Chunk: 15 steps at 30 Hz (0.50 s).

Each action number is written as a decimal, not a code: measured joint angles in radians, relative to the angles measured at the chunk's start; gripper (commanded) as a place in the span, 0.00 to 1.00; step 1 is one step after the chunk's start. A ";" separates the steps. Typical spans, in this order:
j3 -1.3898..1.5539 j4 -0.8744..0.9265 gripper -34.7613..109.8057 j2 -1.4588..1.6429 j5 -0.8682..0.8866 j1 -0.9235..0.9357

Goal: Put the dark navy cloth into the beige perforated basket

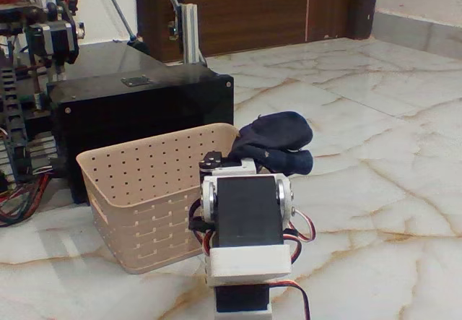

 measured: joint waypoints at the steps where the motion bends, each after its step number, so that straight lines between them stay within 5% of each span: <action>1: 0.000 -0.084 0.24 0.000 0.075 0.101; 15: -0.002 -0.109 0.24 0.000 0.117 0.137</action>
